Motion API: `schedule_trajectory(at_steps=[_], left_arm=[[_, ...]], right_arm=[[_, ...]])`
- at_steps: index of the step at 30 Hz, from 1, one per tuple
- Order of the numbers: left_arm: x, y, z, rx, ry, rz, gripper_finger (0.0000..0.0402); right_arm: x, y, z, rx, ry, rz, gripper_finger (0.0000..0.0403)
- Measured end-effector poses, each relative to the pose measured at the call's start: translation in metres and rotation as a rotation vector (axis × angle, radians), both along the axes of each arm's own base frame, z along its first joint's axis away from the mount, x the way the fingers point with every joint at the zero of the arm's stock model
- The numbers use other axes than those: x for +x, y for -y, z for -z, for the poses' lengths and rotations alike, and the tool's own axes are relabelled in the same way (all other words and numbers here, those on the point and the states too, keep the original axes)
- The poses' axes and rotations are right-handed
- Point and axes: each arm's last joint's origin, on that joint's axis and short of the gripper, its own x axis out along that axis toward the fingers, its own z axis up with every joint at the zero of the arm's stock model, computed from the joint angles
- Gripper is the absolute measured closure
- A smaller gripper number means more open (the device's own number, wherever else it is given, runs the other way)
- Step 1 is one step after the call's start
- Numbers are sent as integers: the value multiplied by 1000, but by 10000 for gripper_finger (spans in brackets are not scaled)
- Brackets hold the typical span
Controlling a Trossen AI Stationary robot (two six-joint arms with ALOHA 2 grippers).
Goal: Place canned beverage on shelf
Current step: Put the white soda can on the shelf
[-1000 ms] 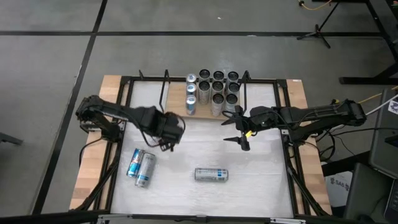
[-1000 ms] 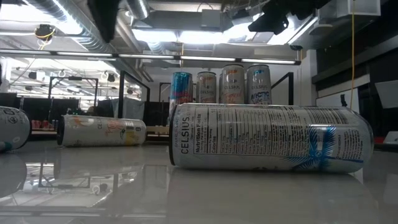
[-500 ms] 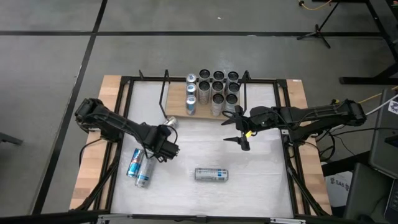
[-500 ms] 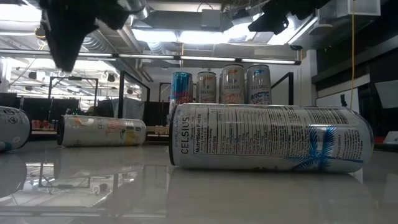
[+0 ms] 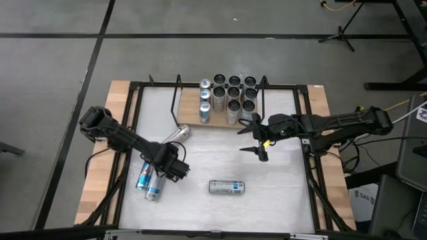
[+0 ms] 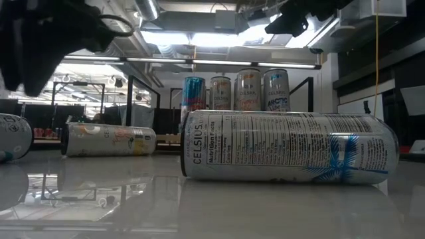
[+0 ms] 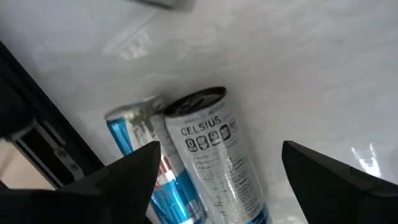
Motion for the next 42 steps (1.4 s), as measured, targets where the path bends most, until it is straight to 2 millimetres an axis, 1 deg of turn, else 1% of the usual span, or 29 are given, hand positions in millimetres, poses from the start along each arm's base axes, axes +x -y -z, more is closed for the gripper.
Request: schedule_trajectory(at_steps=[6,16,21,35,42], left_arm=[[-8,14,11,15,8,-61,76],[-12,28,28,-7,95,-89,76],[-13,28,29,-3,95,-88,76],[-17,26,29,38,57,-190,76],[-18,25,29,52,38,-190,76]], right_arm=[[0,0,0,0,0,0,100],[0,0,0,0,0,0,100],[0,0,0,0,0,0,100],[0,0,0,0,0,0,100],[0,0,0,0,0,0,100]])
